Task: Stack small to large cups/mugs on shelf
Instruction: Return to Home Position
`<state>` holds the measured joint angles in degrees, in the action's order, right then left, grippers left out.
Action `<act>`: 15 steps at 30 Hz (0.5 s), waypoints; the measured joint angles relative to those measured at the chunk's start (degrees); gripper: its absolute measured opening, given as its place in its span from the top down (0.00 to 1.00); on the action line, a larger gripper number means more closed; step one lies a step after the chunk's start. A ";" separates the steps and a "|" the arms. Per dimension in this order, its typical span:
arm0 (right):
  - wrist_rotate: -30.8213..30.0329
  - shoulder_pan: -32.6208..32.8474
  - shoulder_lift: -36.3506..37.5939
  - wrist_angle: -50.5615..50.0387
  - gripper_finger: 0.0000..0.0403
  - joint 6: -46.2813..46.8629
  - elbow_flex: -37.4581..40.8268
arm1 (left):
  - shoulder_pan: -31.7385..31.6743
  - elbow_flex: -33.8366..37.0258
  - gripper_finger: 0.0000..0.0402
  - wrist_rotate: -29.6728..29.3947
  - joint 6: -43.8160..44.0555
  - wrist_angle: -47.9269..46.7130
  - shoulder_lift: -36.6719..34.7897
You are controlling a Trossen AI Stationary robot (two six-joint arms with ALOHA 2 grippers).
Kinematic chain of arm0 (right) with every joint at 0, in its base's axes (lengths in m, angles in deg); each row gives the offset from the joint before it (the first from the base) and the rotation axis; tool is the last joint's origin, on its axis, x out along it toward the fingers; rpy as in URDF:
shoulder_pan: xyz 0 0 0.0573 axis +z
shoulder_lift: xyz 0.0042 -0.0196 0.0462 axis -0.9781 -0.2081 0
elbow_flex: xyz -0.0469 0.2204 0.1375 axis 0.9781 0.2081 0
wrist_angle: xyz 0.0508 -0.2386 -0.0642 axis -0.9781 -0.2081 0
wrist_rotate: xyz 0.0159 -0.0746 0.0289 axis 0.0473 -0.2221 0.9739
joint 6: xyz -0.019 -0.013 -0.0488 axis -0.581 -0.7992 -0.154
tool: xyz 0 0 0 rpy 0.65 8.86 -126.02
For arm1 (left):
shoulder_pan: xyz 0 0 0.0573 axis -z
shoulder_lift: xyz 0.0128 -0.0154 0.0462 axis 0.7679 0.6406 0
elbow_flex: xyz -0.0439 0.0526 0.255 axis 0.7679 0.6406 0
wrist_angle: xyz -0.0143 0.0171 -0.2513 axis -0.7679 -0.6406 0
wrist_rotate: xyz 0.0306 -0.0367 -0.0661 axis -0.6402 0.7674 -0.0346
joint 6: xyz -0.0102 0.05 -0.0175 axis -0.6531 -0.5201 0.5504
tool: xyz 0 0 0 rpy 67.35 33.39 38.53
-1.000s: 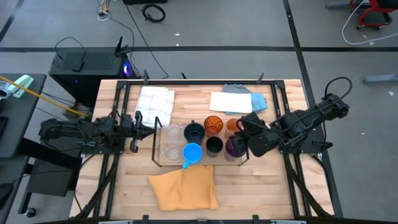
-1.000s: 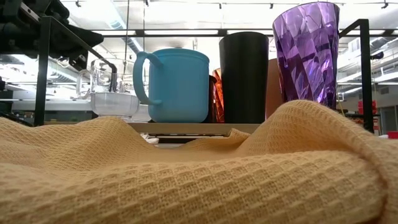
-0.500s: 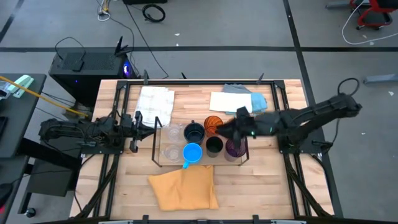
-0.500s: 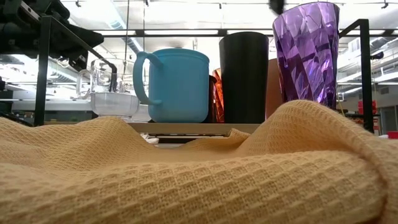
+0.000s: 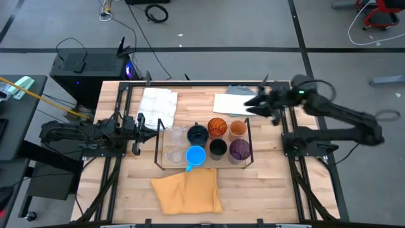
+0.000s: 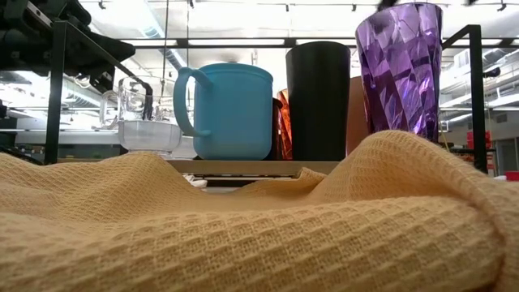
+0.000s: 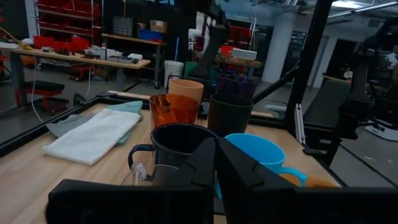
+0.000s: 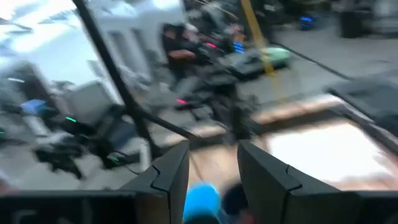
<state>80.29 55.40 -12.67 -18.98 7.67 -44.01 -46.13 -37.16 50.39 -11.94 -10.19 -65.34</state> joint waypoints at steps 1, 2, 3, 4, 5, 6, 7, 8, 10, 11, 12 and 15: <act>-0.81 -1.05 3.31 -4.75 0.65 -1.37 0.06 | 0.00 0.00 0.95 0.00 0.00 -0.01 0.00; -1.71 -1.87 6.75 -7.94 0.65 -1.94 0.58 | 0.00 0.00 0.94 0.00 -0.01 0.00 0.00; -2.23 -2.43 10.28 -9.84 0.66 -1.89 1.41 | 0.00 0.00 0.94 0.00 0.00 -0.01 0.00; -3.08 -2.83 13.77 -10.88 0.66 -1.31 2.31 | 0.00 0.00 0.93 0.00 -0.01 -0.01 0.00; -3.80 -2.93 17.37 -11.42 0.67 -0.39 3.50 | 0.00 0.00 0.93 0.00 -0.02 -0.01 0.00; -4.59 -2.93 20.75 -11.44 0.67 0.48 5.03 | 0.00 0.00 0.92 0.00 0.00 -0.01 0.00; -5.64 -2.90 23.96 -11.39 0.68 1.75 6.49 | 0.00 0.00 0.92 0.00 0.00 0.01 0.00; -7.12 -2.90 26.92 -11.17 0.68 2.96 8.17 | 0.00 0.00 0.92 0.00 -0.02 0.00 0.00; -9.50 -2.91 32.52 -10.26 0.69 5.36 12.06 | 0.00 0.00 0.91 0.00 0.00 0.02 0.00; -10.49 -2.91 34.82 -8.68 0.69 6.57 13.97 | 0.00 0.00 0.91 0.00 0.00 0.01 0.00; -11.23 -2.91 37.03 -6.15 0.69 7.75 15.99 | 0.00 0.00 0.91 0.00 0.00 -0.01 0.00; -12.82 -2.90 41.15 1.96 0.70 10.66 22.18 | 0.00 0.00 0.92 0.00 0.00 0.02 0.00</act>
<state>67.46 52.49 28.48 -17.01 18.33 -21.83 -46.13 -37.16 50.39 -11.94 -10.17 -65.34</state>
